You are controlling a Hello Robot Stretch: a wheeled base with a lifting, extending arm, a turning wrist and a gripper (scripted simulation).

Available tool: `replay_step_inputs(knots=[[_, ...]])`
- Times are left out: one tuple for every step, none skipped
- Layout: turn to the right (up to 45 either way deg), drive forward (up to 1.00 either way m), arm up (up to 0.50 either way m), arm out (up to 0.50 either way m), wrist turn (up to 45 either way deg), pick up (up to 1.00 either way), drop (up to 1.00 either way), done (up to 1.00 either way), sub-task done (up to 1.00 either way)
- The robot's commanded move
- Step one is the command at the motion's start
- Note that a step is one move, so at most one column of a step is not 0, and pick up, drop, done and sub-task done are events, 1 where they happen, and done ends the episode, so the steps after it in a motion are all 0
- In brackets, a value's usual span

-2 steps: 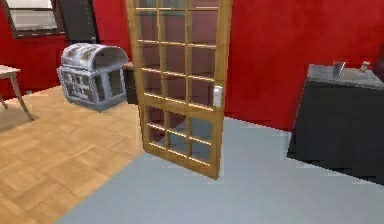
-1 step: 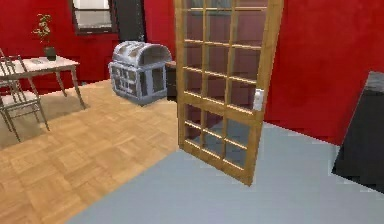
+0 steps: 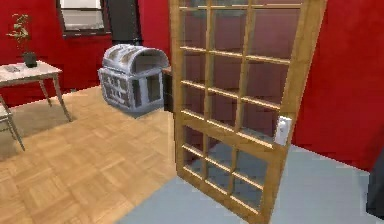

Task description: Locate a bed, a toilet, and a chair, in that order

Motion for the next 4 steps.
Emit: replay_step_inputs(knots=[[-45.0, 0.0, 0.0, 0.0, 0.0, 0.0, 0.0, 0.0, 0.0], [-9.0, 0.0, 0.0, 0.0, 0.0, 0.0, 0.0, 0.0, 0.0], [-3.0, 0.0, 0.0, 0.0, 0.0, 0.0, 0.0, 0.0, 0.0], [0.0, 1.0, 0.0, 0.0, 0.0, 0.0, 0.0, 0.0, 0.0]])
